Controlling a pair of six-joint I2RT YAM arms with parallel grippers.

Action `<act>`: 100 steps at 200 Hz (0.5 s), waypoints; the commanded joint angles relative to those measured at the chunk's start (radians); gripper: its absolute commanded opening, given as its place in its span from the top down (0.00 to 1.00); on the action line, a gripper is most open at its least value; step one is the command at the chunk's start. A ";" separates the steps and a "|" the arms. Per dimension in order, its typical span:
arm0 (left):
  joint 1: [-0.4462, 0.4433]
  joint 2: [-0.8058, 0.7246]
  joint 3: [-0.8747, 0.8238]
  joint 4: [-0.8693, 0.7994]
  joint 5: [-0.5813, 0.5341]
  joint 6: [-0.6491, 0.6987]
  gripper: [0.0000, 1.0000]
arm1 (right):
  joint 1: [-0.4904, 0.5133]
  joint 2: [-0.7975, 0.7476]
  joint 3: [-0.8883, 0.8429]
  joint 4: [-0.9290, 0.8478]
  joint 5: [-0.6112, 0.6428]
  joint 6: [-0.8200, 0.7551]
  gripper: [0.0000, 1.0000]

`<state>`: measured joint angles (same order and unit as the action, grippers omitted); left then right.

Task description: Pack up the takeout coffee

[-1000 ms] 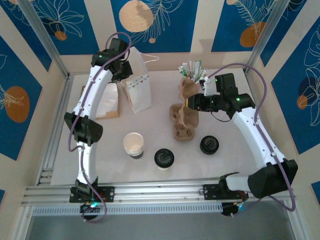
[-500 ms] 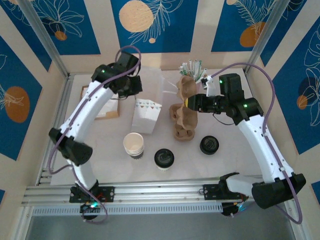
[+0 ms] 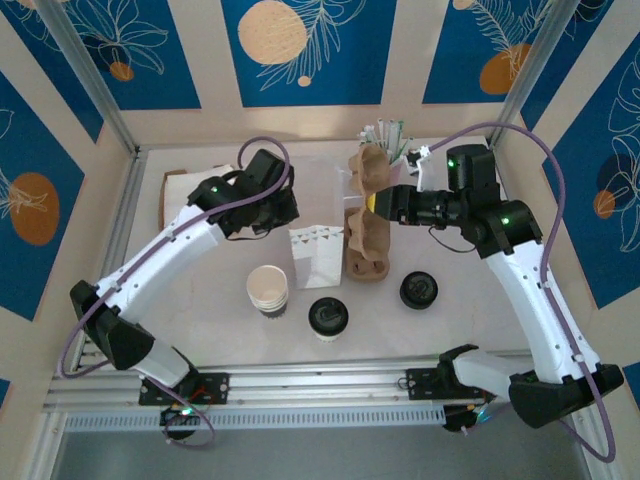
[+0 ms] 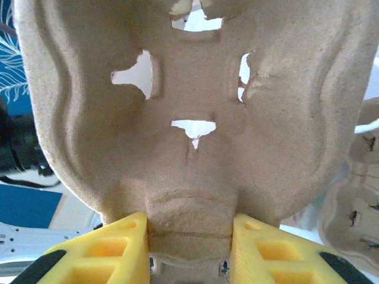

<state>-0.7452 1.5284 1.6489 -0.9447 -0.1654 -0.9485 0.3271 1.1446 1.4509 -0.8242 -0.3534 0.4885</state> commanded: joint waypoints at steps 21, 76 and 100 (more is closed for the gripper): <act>-0.034 -0.027 -0.039 0.049 0.002 -0.053 1.00 | 0.016 0.066 0.105 0.019 -0.059 0.071 0.66; -0.039 -0.083 -0.055 0.062 -0.013 -0.017 0.58 | 0.021 0.201 0.231 -0.015 -0.098 0.129 0.67; -0.038 -0.121 -0.039 0.066 -0.028 0.017 0.49 | 0.020 0.267 0.305 -0.063 -0.116 0.152 0.67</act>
<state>-0.7746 1.4693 1.5940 -0.8959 -0.1665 -0.9634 0.3412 1.3663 1.6794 -0.8326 -0.4210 0.5972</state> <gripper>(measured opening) 0.473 0.335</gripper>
